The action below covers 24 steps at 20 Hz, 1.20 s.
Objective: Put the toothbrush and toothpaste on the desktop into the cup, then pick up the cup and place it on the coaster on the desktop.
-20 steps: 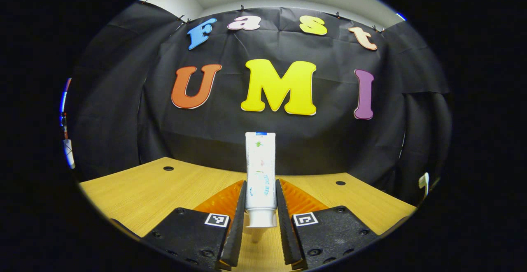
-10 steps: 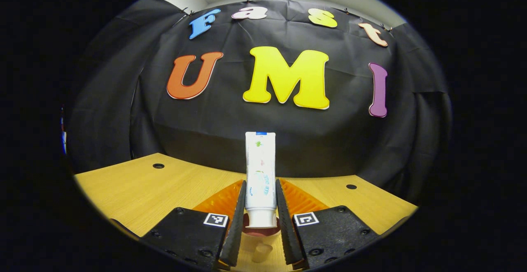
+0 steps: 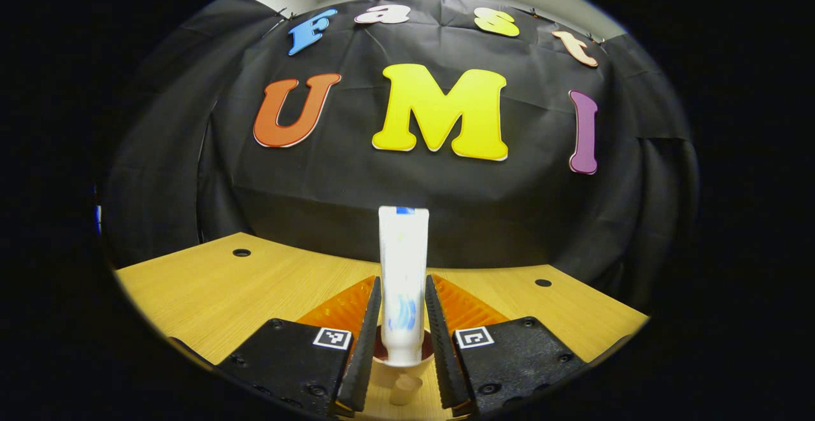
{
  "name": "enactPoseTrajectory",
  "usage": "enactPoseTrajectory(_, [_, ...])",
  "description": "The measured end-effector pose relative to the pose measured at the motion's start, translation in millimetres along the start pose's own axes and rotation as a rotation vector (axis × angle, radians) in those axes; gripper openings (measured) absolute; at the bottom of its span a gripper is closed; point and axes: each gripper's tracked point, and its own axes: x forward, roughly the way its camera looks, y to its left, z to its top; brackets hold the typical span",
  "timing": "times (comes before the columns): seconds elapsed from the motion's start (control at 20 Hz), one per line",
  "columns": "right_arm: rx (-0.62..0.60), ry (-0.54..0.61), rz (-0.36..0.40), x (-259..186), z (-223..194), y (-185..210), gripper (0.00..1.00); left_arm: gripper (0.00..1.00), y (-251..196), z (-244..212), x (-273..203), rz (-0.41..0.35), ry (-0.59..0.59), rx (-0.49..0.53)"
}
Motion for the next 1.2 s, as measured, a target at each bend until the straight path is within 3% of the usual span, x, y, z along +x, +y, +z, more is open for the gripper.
enactPoseTrajectory(0.15, [0.006,0.019,0.005,1,-4,2,0.00,0.40,-5,-1,0,-0.003,-0.006,0.024])
enactPoseTrajectory(0.45, [0.007,0.006,0.003,0,-2,2,0.00,0.42,0,-11,-9,0.004,0.021,0.029])
enactPoseTrajectory(0.55, [0.010,0.004,-0.014,4,-2,-2,0.00,0.55,2,-5,-19,0.013,-0.015,0.042])
enactPoseTrajectory(0.6, [0.011,0.004,-0.016,7,-4,-2,0.00,0.81,-1,-3,-24,0.001,-0.038,0.044])
enactPoseTrajectory(0.65, [0.008,0.012,-0.023,12,-8,-3,0.00,0.80,-3,-4,-29,-0.011,-0.052,0.048])
enactPoseTrajectory(0.7, [0.002,0.027,-0.028,19,-13,-4,0.00,1.00,-3,-7,-33,-0.018,-0.054,0.052])
enactPoseTrajectory(0.9, [0.024,0.098,-0.004,52,-24,8,0.00,1.00,5,-13,-58,-0.010,-0.014,0.112])
enactPoseTrajectory(1.2, [0.033,0.084,0.015,109,-1,39,0.00,0.99,33,-35,-109,-0.006,0.068,0.098])
